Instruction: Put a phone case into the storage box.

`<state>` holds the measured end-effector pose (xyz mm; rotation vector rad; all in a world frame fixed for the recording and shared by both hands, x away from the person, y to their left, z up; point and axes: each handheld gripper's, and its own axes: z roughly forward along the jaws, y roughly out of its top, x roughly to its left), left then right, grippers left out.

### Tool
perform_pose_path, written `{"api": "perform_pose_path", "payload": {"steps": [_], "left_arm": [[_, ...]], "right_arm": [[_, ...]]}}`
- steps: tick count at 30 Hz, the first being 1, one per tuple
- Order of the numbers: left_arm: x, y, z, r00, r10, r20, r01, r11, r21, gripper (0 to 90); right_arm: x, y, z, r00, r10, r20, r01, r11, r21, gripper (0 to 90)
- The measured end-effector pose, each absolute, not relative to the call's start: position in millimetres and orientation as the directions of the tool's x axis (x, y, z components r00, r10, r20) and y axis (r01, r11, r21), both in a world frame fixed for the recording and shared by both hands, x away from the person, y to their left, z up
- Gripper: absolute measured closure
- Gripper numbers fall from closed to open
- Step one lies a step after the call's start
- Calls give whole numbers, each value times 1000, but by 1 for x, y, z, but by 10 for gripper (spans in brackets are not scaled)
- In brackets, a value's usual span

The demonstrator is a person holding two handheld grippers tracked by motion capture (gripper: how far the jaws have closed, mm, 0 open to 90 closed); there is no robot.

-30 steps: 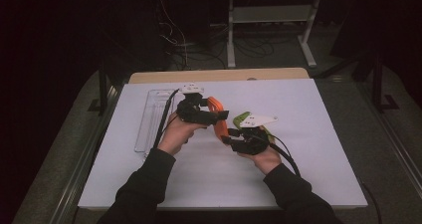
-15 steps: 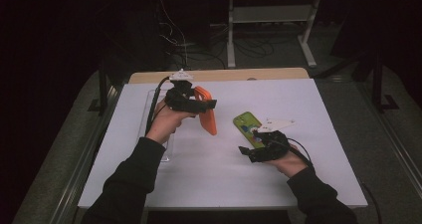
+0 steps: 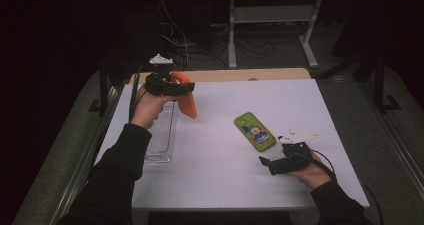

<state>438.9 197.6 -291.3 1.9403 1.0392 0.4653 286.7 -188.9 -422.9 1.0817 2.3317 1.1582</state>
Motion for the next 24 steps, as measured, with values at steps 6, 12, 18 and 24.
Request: {"api": "perform_pose_path", "payload": {"steps": [6, 12, 18, 24], "left_arm": [[453, 223, -282, 513, 857, -41, 493, -256, 831, 156], [468, 242, -277, 430, 902, -25, 502, -216, 838, 156], [479, 247, -285, 376, 926, 1, 527, -215, 823, 154], [490, 247, -298, 338, 939, 57, 556, -249, 793, 153]], "right_arm": [[279, -197, -428, -649, 760, 28, 491, 391, 778, 15], [279, -202, -428, -634, 773, 32, 492, 371, 788, 15], [280, -201, -428, -633, 774, 33, 493, 370, 787, 15], [281, -200, -429, -636, 771, 34, 494, 372, 786, 15]]}}
